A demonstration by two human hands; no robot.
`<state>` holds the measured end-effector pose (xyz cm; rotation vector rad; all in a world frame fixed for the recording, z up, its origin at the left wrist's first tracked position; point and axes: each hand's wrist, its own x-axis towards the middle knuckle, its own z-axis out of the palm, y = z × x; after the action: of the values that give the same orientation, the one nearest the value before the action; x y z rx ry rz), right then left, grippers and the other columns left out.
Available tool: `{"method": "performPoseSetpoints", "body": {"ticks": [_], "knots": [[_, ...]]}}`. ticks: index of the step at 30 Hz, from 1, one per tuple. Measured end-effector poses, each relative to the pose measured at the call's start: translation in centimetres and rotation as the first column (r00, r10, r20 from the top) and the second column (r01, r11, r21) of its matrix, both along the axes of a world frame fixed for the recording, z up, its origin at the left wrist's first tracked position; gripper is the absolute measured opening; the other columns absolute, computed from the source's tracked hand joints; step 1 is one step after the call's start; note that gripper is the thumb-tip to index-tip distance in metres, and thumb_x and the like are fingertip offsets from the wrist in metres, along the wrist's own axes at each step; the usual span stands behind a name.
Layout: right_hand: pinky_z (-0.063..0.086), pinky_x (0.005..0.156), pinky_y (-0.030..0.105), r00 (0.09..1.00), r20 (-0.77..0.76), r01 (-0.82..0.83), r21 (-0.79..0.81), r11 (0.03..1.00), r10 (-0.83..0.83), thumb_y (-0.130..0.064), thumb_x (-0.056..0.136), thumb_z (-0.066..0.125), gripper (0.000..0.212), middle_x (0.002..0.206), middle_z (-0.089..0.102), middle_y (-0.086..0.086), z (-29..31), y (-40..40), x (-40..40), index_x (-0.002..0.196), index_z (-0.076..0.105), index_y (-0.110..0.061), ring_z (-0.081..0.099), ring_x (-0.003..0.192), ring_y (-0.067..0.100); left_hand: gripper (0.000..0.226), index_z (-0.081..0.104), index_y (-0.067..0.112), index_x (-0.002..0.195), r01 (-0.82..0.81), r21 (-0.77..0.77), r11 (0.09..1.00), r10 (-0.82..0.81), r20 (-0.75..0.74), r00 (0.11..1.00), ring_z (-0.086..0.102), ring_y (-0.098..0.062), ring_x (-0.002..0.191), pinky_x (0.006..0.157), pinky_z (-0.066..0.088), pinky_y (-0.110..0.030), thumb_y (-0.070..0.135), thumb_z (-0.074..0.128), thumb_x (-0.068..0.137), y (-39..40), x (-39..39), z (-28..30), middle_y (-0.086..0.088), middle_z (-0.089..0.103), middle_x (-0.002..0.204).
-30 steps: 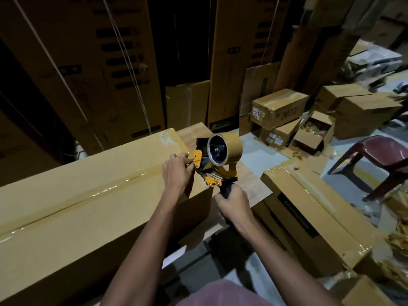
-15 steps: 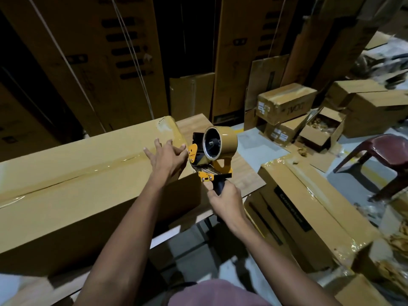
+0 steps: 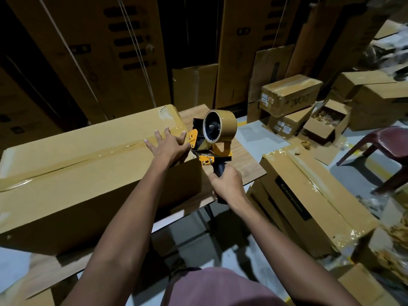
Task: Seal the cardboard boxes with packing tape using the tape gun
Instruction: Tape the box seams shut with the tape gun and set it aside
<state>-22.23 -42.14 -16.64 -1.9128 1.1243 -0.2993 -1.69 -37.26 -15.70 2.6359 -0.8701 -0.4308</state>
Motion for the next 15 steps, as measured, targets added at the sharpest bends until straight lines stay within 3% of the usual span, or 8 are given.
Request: {"method": "performPoseSetpoints", "body": {"ticks": [5,7,9,11,12,15], "knots": [[0.064,0.067,0.047,1.0,-0.011,0.014,0.046,0.999,-0.013,-0.025,0.096,0.068,0.014,0.085,0.071,0.011,-0.1,0.4,-2.1,0.094,0.057,-0.016,0.073,0.071,0.027,0.052,0.061,0.036,0.137,0.013,-0.013,1.0,-0.013,0.007,1.0,-0.007,-0.04,0.154,0.112,-0.01,-0.075,0.063,0.057,0.093,-0.3,0.8,-0.6,-0.011,0.014,0.168],[0.064,0.066,0.042,1.0,-0.01,0.03,0.104,0.994,-0.029,-0.021,0.097,0.066,0.012,0.083,0.072,0.011,-0.7,1.2,-3.5,0.093,0.056,-0.016,0.073,0.066,0.023,0.052,0.064,0.029,0.134,0.007,-0.055,0.998,-0.005,0.035,0.999,-0.004,-0.042,0.154,0.112,-0.006,-0.075,0.06,0.059,0.093,-0.5,0.4,-0.6,-0.012,0.015,0.167],[0.065,0.065,0.04,0.999,0.004,0.052,0.139,0.989,-0.053,-0.019,0.097,0.065,0.012,0.077,0.073,0.009,-0.9,1.7,-4.0,0.09,0.055,-0.017,0.073,0.061,0.02,0.038,0.071,0.025,0.125,0.118,-0.127,0.985,-0.087,0.23,0.969,0.007,-0.045,0.152,0.113,0.008,-0.074,0.047,0.066,0.094,-0.5,-0.3,-1.1,-0.013,0.022,0.165],[0.065,0.064,0.042,0.997,0.036,0.062,0.15,0.987,-0.069,-0.019,0.096,0.065,0.011,0.068,0.072,0.009,-1.0,1.5,-3.9,0.09,0.058,-0.013,0.071,0.055,0.02,0.027,0.075,0.023,0.118,0.381,-0.065,0.922,-0.309,0.467,0.828,0.021,-0.044,0.149,0.115,0.02,-0.069,0.026,0.073,0.091,-0.5,-0.8,-2.1,-0.012,0.035,0.161],[0.064,0.062,0.043,0.996,0.057,0.062,0.155,0.986,-0.072,-0.018,0.096,0.065,0.011,0.066,0.071,0.01,-1.0,1.4,-3.8,0.09,0.059,-0.01,0.069,0.052,0.02,0.025,0.076,0.02,0.115,0.462,-0.048,0.885,-0.377,0.506,0.775,0.024,-0.042,0.149,0.116,0.019,-0.067,0.02,0.074,0.09,-0.6,-0.7,-2.3,-0.011,0.041,0.158],[0.064,0.062,0.044,0.994,0.087,0.05,0.171,0.984,-0.066,-0.017,0.096,0.065,0.01,0.066,0.071,0.011,-1.4,1.4,-4.0,0.092,0.06,-0.01,0.067,0.051,0.018,0.022,0.077,0.012,0.108,0.428,-0.103,0.898,-0.365,0.371,0.854,0.012,-0.04,0.153,0.119,0.009,-0.069,0.025,0.071,0.092,-0.8,-0.1,-2.2,-0.008,0.035,0.162]]}}
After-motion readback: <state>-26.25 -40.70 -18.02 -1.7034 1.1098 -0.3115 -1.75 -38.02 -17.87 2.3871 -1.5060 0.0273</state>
